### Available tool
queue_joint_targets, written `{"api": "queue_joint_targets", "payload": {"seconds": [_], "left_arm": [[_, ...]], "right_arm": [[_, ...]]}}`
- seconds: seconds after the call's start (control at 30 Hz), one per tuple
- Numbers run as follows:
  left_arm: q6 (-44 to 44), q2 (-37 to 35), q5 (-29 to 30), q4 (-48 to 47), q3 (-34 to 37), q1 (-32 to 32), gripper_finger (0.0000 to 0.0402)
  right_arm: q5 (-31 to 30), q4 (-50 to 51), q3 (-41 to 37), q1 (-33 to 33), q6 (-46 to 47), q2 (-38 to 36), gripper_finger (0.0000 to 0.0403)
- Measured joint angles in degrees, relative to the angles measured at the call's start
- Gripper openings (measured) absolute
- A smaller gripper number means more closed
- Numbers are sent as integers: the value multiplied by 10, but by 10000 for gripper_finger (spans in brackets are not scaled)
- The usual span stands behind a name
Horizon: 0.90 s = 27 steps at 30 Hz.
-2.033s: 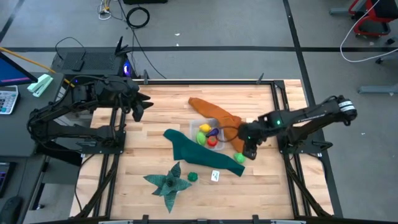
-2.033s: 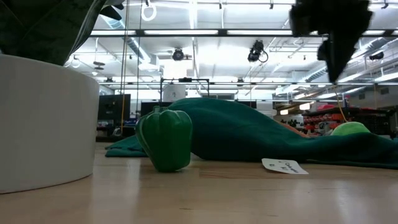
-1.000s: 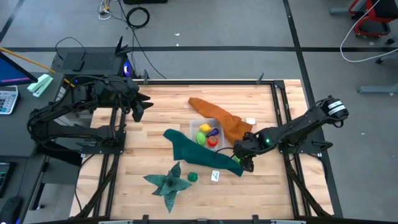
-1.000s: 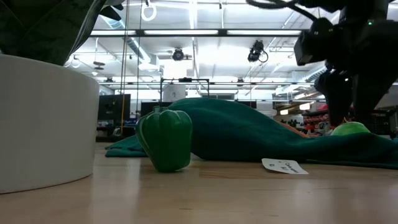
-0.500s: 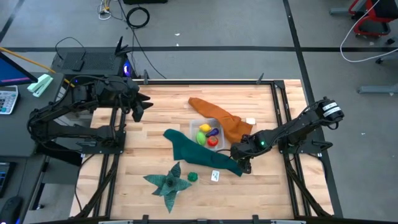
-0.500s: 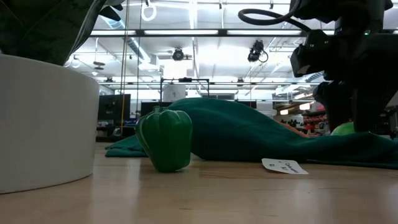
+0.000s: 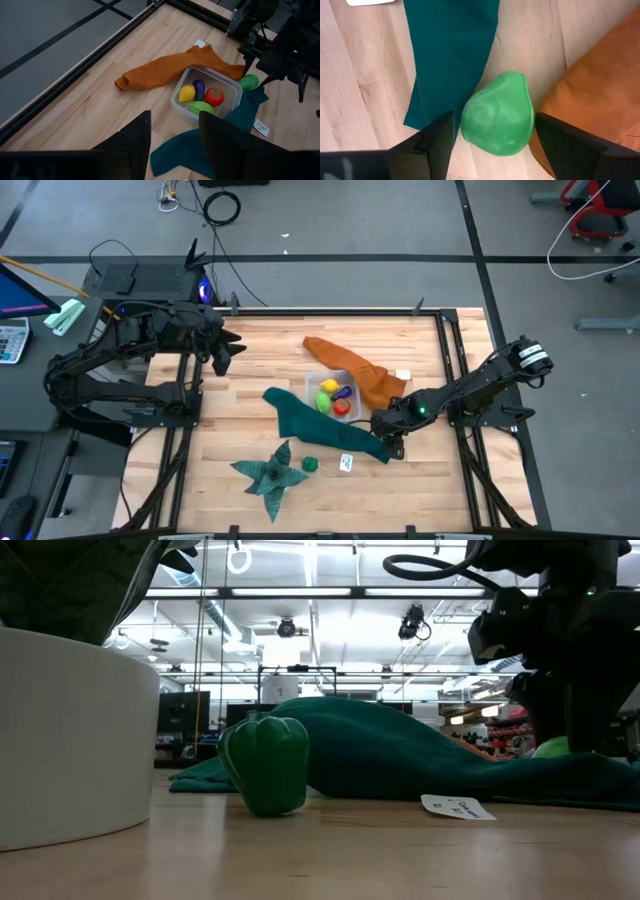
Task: Pick and placing Produce into tupperware
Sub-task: Put the green pear into the transparent bin
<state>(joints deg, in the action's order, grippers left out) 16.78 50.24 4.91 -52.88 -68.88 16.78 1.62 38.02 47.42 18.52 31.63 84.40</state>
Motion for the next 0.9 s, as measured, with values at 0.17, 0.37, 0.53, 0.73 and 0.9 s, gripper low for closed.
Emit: {"api": "queue_joint_targets", "payload": {"seconds": [0.17, 0.37, 0.53, 0.73, 0.9], "left_arm": [[0, 0, 0, 0, 0, 0, 172], [0, 0, 0, 0, 0, 0, 172], [-5, 0, 0, 0, 0, 0, 173], [-8, 0, 0, 0, 0, 0, 172], [-9, 0, 0, 0, 0, 0, 173]], "right_arm": [[2, 0, 0, 0, 3, 0, 222], [2, 0, 0, 0, 7, 0, 205], [3, 0, 1, 0, 9, 0, 192], [6, 23, 15, 0, 8, -1, 187], [6, 51, 30, 0, 4, -7, 187]]}}
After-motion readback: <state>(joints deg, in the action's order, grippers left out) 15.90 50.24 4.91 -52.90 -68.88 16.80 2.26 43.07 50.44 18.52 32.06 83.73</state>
